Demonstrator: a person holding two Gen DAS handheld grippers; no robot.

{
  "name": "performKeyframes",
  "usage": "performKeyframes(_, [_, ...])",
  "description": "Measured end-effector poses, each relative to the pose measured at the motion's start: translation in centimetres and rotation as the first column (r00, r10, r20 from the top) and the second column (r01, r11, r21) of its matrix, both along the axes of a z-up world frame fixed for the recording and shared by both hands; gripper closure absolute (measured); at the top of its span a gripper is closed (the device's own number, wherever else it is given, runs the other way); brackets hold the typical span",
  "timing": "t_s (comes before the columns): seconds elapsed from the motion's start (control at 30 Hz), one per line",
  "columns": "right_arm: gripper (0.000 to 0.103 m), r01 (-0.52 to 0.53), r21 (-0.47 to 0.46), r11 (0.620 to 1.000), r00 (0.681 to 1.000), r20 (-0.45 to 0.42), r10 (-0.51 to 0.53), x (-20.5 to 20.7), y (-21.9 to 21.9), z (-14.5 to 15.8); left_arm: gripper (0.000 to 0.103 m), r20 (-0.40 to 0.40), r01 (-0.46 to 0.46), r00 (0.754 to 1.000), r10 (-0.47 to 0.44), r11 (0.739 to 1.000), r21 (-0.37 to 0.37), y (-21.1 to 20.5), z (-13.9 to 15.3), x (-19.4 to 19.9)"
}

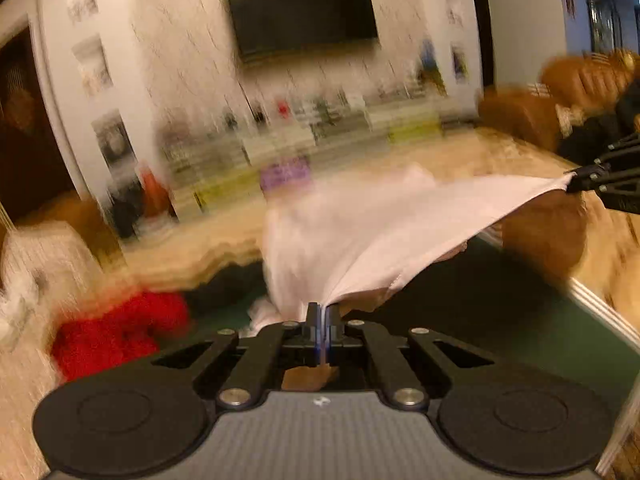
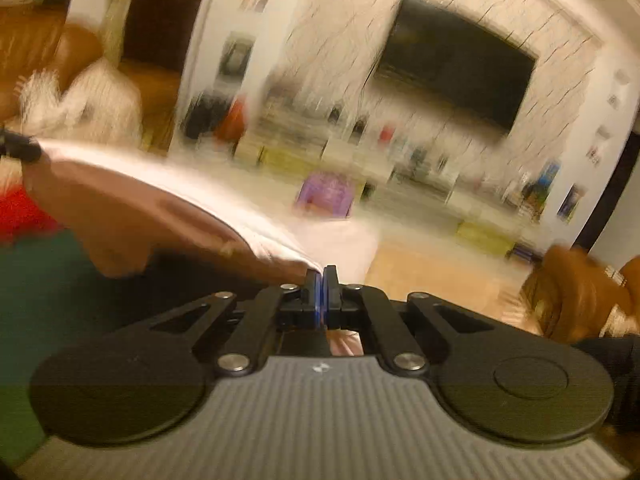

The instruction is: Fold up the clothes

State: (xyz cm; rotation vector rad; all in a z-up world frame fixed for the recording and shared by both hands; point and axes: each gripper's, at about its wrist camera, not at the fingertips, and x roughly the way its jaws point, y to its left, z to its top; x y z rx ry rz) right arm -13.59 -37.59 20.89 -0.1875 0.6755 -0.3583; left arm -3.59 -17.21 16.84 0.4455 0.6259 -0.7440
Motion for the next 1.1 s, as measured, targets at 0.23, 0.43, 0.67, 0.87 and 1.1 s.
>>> performKeyframes(0.23, [0.1, -0.01, 0.047, 0.999, 0.97, -0.243, 0.021, -4.4, 5.7, -14.8, 0.102, -0.17, 0.096, 0.983, -0.076, 0.989, 0.111, 1.4, -10.3, -4.4])
performKeyframes(0.43, [0.1, -0.01, 0.052, 0.999, 0.953, -0.303, 0.026, -6.4, 7.4, -18.3, 0.102, -0.225, 0.124, 0.97, -0.094, 0.985, 0.121, 2.9, -12.4, -5.2])
performKeyframes(0.67, [0.1, -0.038, 0.086, 0.996, 0.942, -0.329, 0.064, -8.3, 8.8, -16.1, 0.102, -0.279, 0.14, 0.954, -0.107, 0.985, 0.102, 5.5, -11.5, -6.0])
performKeyframes(0.87, [0.1, -0.081, 0.094, 0.992, 0.906, -0.407, 0.113, -9.3, 9.4, -16.3, 0.097, -0.352, 0.16, 0.928, -0.118, 0.983, 0.092, 7.3, -11.6, -6.3])
performKeyframes(1.1, [0.058, -0.128, 0.124, 0.984, 0.872, -0.458, 0.172, -9.6, 9.2, -14.7, 0.057, -0.386, 0.054, 0.922, -0.042, 0.998, 0.022, 10.5, -9.3, -3.4])
